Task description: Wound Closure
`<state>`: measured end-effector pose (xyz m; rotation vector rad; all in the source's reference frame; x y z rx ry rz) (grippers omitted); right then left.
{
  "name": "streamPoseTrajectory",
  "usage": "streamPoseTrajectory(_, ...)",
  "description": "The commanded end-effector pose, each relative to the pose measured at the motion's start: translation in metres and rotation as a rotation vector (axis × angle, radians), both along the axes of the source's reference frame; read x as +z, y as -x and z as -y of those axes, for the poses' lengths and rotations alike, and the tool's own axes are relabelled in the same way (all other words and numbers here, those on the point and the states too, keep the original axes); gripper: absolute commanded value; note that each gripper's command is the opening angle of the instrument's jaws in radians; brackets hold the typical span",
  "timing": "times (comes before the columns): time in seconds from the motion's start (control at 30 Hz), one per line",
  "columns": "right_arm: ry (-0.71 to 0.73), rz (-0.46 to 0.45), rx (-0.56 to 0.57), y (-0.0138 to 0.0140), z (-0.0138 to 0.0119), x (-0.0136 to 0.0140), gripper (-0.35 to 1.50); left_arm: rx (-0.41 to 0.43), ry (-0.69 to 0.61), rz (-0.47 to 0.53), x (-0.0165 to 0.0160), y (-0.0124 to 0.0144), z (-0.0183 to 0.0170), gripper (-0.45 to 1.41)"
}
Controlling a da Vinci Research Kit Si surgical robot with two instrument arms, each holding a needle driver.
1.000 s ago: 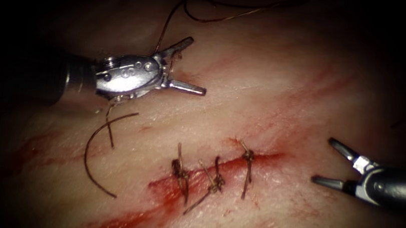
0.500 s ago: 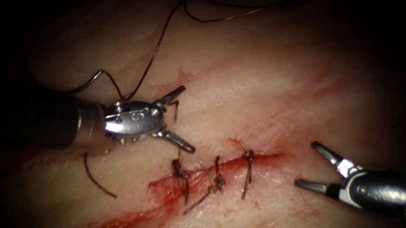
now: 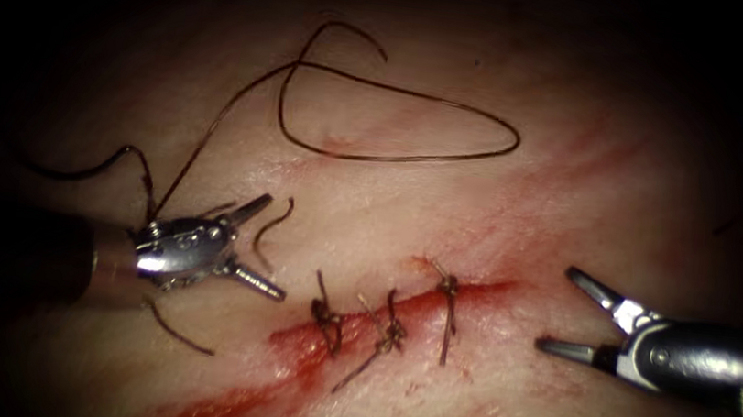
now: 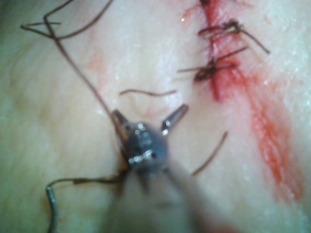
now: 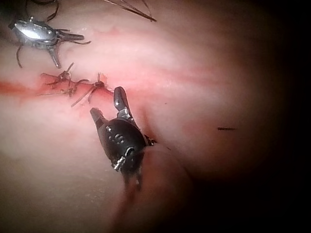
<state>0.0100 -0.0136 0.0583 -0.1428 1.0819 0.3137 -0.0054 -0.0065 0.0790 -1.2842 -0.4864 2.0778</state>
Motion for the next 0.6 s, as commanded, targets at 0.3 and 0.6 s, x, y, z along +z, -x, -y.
streamPoseTrajectory(0.3, -0.023, 0.008, -0.033, -0.001, 0.0003, 0.0006, 1.26, -0.035, 0.075, 0.071, -0.0092, 0.0005, -0.0039, 1.3)
streamPoseTrajectory(0.6, -0.088, -0.008, -0.079, -0.0025, -0.0023, -0.0017, 1.26, -0.044, 0.123, 0.126, -0.0171, 0.0024, -0.0036, 1.3)
